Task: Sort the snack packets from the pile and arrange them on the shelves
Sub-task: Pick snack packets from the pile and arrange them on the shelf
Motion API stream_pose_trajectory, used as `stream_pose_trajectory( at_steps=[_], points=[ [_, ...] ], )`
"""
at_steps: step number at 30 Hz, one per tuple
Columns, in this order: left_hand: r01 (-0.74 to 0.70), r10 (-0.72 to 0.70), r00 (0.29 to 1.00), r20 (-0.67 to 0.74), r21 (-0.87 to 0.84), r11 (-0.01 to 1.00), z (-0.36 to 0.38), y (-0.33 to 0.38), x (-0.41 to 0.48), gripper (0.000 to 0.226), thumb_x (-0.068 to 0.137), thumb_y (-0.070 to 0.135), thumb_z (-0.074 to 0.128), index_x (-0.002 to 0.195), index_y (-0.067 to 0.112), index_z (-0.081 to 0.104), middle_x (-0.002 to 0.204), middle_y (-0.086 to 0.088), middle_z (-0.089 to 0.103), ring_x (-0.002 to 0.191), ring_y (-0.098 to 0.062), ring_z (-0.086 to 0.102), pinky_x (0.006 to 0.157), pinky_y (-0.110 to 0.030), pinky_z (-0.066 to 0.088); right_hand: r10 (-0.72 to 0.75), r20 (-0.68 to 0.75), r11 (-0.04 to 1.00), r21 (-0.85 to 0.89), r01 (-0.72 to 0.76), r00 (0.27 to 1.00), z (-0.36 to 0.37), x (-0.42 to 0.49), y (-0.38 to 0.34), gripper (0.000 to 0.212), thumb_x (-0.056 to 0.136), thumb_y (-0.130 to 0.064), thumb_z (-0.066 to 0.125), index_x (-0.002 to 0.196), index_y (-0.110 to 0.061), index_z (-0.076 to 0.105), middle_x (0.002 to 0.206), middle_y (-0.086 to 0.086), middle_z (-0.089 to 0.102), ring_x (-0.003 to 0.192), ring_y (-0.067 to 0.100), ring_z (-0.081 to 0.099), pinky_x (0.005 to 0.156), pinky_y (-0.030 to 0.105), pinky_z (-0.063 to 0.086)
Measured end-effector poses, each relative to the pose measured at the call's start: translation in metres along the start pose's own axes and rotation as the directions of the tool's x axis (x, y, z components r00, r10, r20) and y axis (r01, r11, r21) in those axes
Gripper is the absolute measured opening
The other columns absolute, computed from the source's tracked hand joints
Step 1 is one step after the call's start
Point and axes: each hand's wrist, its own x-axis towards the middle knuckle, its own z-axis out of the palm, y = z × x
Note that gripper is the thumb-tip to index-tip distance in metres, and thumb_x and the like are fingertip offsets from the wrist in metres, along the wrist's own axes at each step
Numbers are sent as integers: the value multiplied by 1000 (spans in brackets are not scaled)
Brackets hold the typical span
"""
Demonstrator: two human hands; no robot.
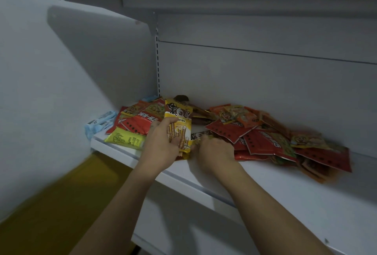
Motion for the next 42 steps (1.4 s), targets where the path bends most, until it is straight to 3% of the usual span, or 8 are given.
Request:
stream_pose_trajectory(
  at_steps=[9,15,20,27,29,32,36,42],
  points=[
    [-7,7,1000,4,-22,1000,-9,-11,0,52,92,13,66,137,32,49,137,-4,44,129,-23,44,96,-24,32,107,31,994,32,-108,994,-5,19,1,80,85,-66,58,142,-14,37,138,16,47,125,34,47,95,40,42],
    [-31,34,998,44,-82,996,-8,-21,3,49,93,14,66,134,35,51,138,-2,45,130,-22,43,95,-24,31,83,-53,945,321,-61,995,-8,20,22,60,77,-50,77,129,-27,59,126,0,63,113,24,58,81,31,46],
    [-57,65,996,57,-133,989,-1,-28,7,47,92,17,68,131,38,52,135,-1,46,128,-22,45,96,-29,34,130,-192,821,571,3,973,-10,15,28,34,85,-26,73,119,-26,68,126,-2,64,113,18,58,80,24,43],
    [-102,120,991,55,-258,961,12,-31,15,45,91,14,69,130,31,55,135,3,48,119,-6,40,92,-19,32,122,-221,702,709,73,968,-18,-3,42,66,84,-5,69,143,-22,47,122,-2,63,101,15,61,69,12,45],
    [-121,143,988,61,-279,953,18,-29,17,45,90,15,69,130,32,55,137,2,48,118,-5,41,91,-14,33,196,-272,687,723,65,942,-17,-8,47,53,87,-1,62,135,-21,57,129,-1,61,107,16,60,76,15,43],
    [-123,156,983,92,-295,947,26,-19,15,45,91,16,68,130,34,54,134,1,47,116,-6,41,88,-7,35,315,-283,576,816,55,906,-13,-16,57,38,89,3,55,117,-20,68,121,0,64,78,10,64,60,18,50],
    [-153,195,974,116,-300,942,32,1,8,45,92,15,67,132,32,54,130,5,47,110,4,31,91,-17,30,409,-333,493,864,101,850,-11,-33,75,34,88,6,57,104,-22,69,111,-4,66,108,16,61,80,26,48],
    [-222,287,947,145,-349,910,55,51,-10,43,91,13,68,127,32,56,130,3,49,113,-5,42,95,-23,34,542,-320,386,916,107,777,-17,-70,124,51,83,12,53,91,-35,71,106,-4,71,105,18,66,84,38,57]
  ],
)
